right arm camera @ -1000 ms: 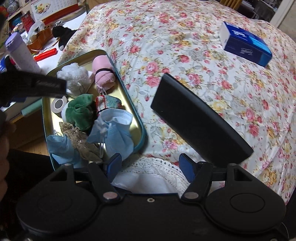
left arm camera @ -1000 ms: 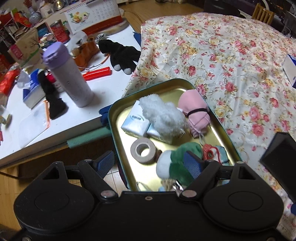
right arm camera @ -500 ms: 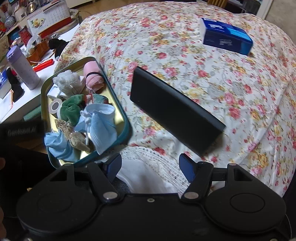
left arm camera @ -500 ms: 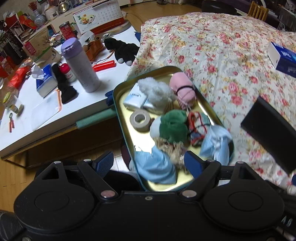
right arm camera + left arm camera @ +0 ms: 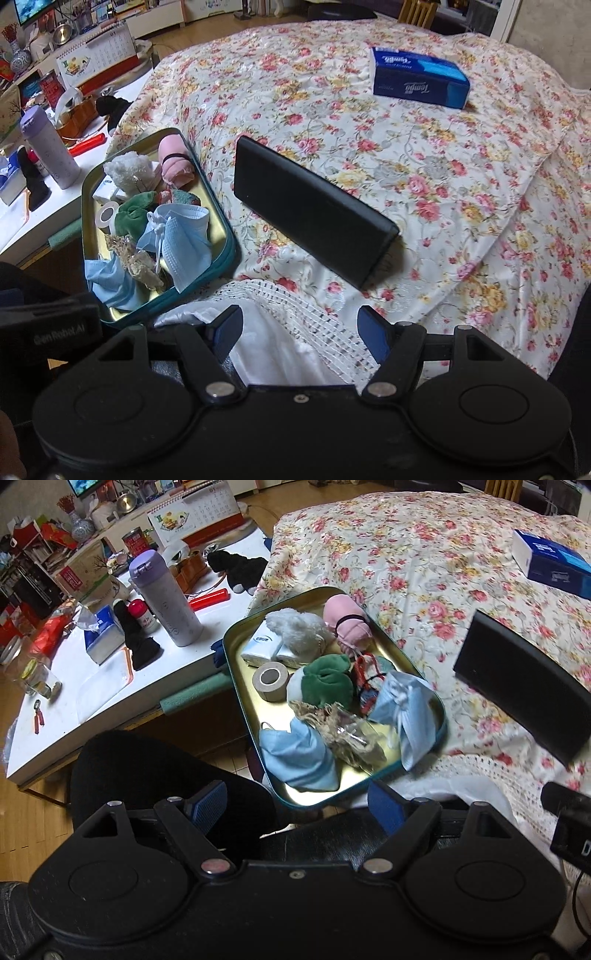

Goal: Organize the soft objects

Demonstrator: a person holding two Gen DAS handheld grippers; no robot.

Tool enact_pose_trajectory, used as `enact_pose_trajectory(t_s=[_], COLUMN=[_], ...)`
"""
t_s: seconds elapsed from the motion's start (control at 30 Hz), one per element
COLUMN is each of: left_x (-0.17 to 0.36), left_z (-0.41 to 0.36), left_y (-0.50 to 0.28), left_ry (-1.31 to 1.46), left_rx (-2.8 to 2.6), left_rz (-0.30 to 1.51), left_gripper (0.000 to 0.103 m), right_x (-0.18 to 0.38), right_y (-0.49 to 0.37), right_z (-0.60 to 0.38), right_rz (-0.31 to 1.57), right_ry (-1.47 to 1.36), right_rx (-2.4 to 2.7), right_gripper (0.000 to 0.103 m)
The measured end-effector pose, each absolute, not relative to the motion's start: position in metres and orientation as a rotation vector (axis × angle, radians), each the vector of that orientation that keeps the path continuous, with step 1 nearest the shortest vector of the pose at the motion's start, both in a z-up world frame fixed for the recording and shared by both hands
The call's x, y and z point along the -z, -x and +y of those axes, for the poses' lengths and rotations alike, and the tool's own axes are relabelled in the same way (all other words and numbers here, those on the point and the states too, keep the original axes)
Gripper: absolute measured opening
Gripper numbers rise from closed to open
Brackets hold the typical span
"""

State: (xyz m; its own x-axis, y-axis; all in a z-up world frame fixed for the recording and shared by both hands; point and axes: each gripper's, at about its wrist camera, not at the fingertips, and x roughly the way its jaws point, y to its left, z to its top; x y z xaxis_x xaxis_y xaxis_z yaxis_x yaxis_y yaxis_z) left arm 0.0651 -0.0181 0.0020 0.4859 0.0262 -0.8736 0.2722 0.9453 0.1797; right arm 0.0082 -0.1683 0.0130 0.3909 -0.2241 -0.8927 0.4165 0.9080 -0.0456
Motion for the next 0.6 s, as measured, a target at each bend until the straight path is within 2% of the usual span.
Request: enact_pose_trajectory(t_s=[0.6], left_x=[-0.014], left_z=[-0.016], left_y=[-0.028], left_ry=[-0.307], left_rx=[0.163], left_rz=[1.009], left_gripper=[0.081], right_x=[-0.032], right_y=[0.021], right_z=[-0.167], right_rz=[1.032], right_ry=[-0.177], right_rx=[0.415], right_gripper=[0.068])
